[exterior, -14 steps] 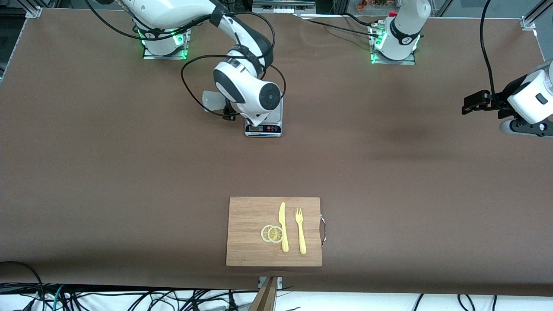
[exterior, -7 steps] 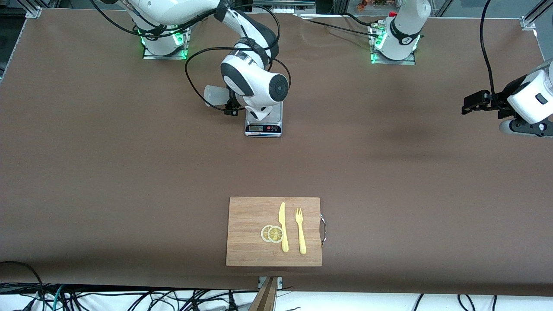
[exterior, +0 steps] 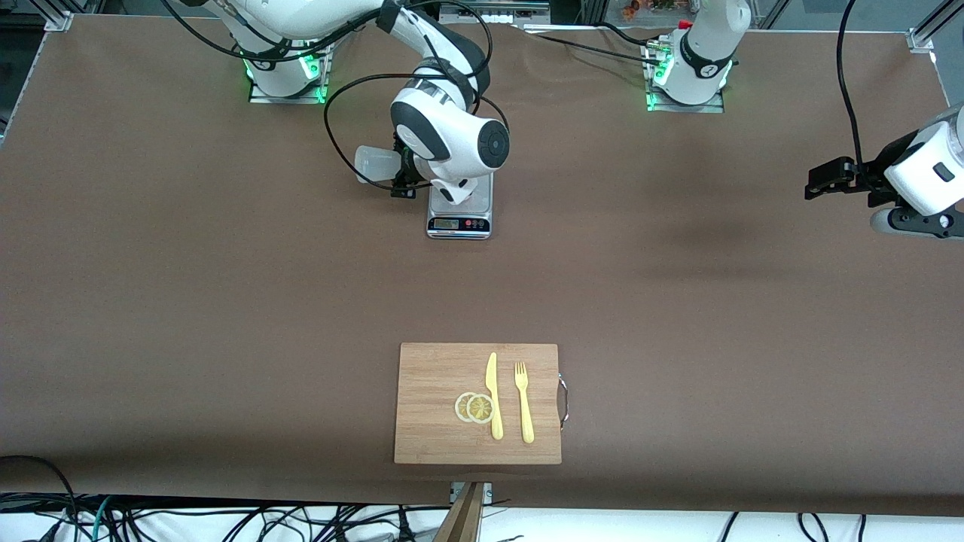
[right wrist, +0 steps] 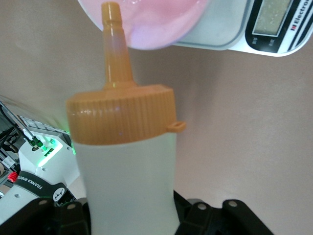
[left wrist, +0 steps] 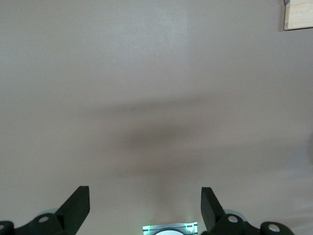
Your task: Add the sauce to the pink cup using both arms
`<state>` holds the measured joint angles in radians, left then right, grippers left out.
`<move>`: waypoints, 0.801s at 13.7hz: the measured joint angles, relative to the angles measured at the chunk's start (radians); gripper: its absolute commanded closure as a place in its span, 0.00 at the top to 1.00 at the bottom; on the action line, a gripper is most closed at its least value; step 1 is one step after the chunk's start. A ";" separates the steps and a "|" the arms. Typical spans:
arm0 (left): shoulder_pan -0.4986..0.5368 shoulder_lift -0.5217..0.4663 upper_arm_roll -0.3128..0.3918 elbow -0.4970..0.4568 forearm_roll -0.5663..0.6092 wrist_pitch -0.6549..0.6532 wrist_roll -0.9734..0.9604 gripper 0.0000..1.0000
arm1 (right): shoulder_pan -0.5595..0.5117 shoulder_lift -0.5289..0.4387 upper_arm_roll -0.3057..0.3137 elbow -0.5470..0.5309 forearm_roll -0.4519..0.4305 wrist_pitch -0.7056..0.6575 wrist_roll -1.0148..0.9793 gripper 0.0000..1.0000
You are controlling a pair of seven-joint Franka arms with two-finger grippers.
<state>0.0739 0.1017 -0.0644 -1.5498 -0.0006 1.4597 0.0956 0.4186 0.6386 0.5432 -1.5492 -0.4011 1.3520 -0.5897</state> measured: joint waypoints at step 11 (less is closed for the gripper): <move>0.000 0.000 0.000 0.000 0.000 0.000 0.001 1.00 | -0.240 -0.004 -0.012 0.032 0.240 0.224 -0.295 0.00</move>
<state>0.0738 0.1018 -0.0645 -1.5497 -0.0007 1.4597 0.0970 0.1790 0.6347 0.5309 -1.5175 -0.1607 1.5764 -0.8850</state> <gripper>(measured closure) 0.000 0.687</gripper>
